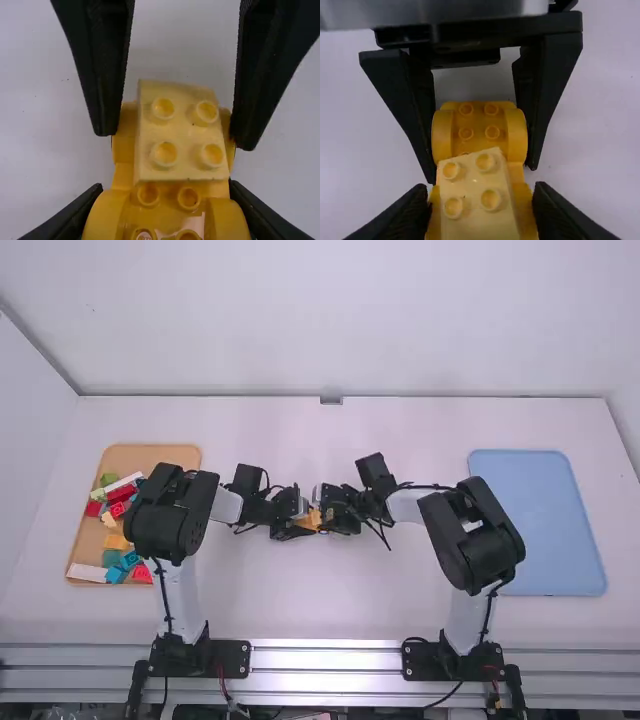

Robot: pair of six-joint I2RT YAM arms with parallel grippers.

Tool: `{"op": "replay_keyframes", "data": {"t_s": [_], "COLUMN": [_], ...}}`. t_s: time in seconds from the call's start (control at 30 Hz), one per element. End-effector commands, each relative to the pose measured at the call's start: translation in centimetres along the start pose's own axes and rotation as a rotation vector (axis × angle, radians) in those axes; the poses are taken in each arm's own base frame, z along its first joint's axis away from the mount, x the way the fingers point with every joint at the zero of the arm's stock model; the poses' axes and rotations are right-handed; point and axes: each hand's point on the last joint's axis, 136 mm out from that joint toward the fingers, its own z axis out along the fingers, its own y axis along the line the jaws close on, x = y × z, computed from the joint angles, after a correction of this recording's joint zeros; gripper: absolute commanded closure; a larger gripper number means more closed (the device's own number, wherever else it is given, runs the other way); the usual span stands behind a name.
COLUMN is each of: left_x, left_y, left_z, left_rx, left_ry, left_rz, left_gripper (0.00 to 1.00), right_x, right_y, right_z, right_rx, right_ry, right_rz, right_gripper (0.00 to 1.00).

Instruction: Assemble lego blocks to make yellow taxi

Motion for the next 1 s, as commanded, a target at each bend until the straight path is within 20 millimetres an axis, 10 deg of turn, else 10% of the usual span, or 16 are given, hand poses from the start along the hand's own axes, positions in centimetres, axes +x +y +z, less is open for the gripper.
{"op": "replay_keyframes", "data": {"t_s": [0.0,0.27,0.53,0.97], "left_x": [0.9,0.9,0.9,0.9], "left_y": [-1.0,-1.0,-1.0,-1.0], "left_z": [0.3,0.3,0.3,0.3], "left_rx": [0.019,0.019,0.019,0.019], "left_ry": [0.016,0.016,0.016,0.016], "left_rz": [-0.042,-0.042,-0.043,-0.042], "left_gripper": [0.62,0.62,0.62,0.62], "right_x": [1.2,1.0,1.7,2.0], "right_y": [-0.4,-0.6,-1.2,-1.4], "right_z": [0.0,-0.1,-0.7,-0.7], "right_rx": [0.020,0.019,0.024,0.037], "right_ry": [0.044,0.046,0.099,0.112], "right_rz": [0.019,0.029,0.095,0.093], "right_gripper": [0.45,0.70,0.70,0.42]}}
